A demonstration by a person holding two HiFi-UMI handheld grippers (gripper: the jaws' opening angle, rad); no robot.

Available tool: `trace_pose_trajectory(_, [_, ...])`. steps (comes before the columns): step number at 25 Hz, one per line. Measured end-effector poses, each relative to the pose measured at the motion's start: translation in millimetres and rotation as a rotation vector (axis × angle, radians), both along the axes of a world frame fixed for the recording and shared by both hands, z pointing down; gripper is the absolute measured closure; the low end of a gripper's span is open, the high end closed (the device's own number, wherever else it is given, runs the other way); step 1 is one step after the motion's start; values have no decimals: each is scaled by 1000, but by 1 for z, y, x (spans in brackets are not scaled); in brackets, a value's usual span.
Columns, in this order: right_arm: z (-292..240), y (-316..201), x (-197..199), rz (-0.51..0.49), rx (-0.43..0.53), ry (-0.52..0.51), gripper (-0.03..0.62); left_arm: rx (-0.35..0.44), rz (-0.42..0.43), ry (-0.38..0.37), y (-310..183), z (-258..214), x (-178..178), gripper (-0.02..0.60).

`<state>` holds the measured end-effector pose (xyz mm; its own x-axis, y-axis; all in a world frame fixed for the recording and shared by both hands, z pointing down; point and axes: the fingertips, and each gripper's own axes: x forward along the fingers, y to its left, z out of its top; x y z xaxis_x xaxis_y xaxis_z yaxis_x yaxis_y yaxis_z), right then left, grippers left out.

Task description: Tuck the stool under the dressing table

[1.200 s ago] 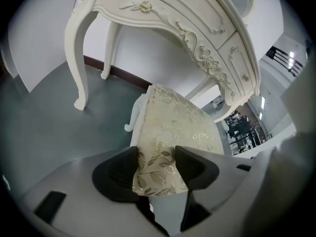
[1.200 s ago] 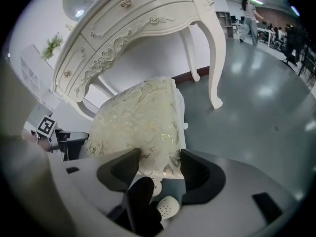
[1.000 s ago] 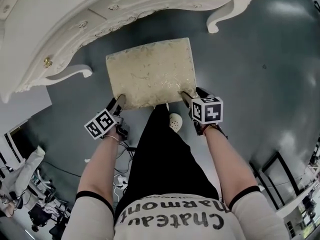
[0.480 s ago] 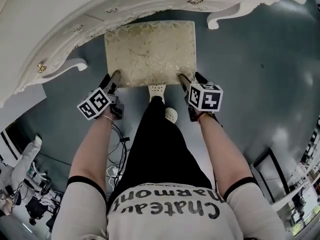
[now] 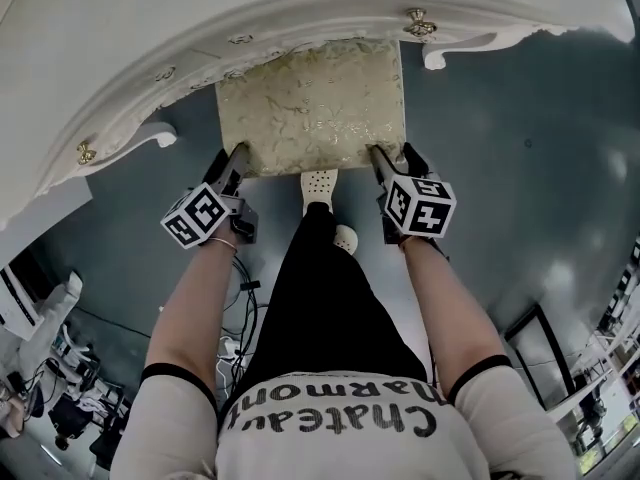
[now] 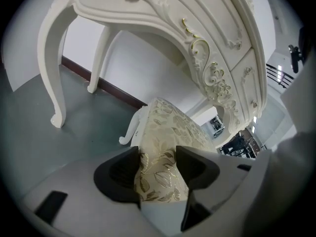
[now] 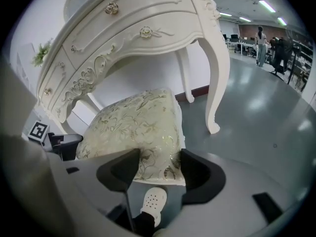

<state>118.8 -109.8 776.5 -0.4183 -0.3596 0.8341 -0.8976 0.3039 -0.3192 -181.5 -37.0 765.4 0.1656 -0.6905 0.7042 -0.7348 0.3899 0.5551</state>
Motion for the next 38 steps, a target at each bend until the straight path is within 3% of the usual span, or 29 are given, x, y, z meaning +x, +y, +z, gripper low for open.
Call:
trace_pose_trajectory(5, [-2, -21, -8, -29, 23, -49, 312, 46, -48, -78, -18, -6, -6, 336])
trace_pose_trajectory(19, [3, -83, -32, -9, 138, -90, 310, 181, -57, -128, -80, 0, -31, 336])
trace_pose_trajectory(25, [-5, -116, -41, 10, 236, -109, 310, 264, -52, -148, -110, -9, -40, 337])
trace_pose_trajectory(38, [-6, -169, -62, 18, 366, -167, 310, 402, -52, -274, -152, -13, -57, 342])
